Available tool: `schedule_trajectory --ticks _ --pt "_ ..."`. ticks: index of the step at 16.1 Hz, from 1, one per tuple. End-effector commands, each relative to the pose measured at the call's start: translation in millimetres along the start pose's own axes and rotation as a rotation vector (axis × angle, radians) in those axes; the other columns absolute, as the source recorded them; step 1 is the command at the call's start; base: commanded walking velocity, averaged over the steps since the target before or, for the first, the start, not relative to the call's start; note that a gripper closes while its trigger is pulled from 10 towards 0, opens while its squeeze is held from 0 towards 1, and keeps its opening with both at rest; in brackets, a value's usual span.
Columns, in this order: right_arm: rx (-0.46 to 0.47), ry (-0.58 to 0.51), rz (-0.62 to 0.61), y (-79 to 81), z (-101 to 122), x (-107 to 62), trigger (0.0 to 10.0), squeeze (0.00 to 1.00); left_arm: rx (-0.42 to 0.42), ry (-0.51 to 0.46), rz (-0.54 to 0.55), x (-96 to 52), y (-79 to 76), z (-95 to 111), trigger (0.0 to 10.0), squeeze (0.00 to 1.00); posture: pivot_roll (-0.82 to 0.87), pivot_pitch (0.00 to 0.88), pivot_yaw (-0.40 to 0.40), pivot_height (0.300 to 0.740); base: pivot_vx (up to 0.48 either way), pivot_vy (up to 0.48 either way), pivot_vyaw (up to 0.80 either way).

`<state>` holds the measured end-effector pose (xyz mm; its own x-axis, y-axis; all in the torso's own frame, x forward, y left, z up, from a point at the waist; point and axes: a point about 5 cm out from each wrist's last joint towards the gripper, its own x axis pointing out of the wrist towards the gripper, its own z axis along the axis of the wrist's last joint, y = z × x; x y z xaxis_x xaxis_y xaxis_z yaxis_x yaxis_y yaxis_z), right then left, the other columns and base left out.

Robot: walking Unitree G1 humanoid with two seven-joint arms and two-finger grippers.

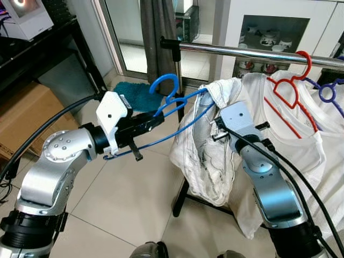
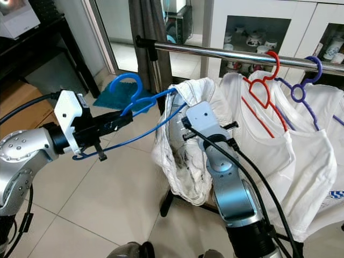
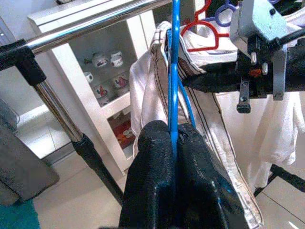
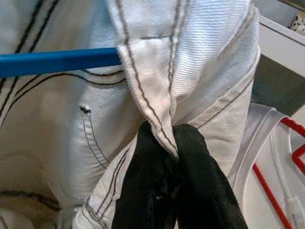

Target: Hang hanger

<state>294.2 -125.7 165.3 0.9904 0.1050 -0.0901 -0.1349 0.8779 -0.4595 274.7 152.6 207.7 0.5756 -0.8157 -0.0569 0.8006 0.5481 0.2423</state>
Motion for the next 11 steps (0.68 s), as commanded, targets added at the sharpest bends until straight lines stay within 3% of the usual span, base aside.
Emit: schedule_trajectory --ticks 1,6,7,8,11 --pt "0.022 -0.007 -0.008 -3.1 0.9 1.3 0.0 0.00 0.051 -0.066 0.033 -7.5 4.4 16.9 0.0 0.00 0.00 0.037 0.154 0.740 0.000 0.000 0.00" --pt "0.137 -0.055 -0.050 -12.1 7.3 0.1 0.0 0.00 0.059 -0.005 0.102 -24.5 15.5 8.0 0.0 0.00 -0.01 0.049 0.159 0.740 0.000 0.000 0.00" --pt "0.217 -0.133 -0.068 -16.9 18.8 -1.0 0.0 0.00 0.038 0.024 0.109 -31.8 10.7 0.1 0.0 0.00 -0.02 0.055 0.166 0.740 0.000 0.000 0.00" --pt "0.236 -0.192 -0.085 -21.3 28.9 -2.5 0.0 0.00 0.015 0.048 0.096 -36.5 2.6 -5.7 0.0 0.00 -0.02 0.060 0.164 0.740 0.000 0.000 0.00" --pt "0.305 -0.213 -0.046 -21.5 36.9 -2.5 0.0 0.00 -0.058 0.120 0.038 -50.5 -25.9 -23.0 0.0 0.00 -0.03 0.089 0.126 0.740 0.000 0.000 0.00"
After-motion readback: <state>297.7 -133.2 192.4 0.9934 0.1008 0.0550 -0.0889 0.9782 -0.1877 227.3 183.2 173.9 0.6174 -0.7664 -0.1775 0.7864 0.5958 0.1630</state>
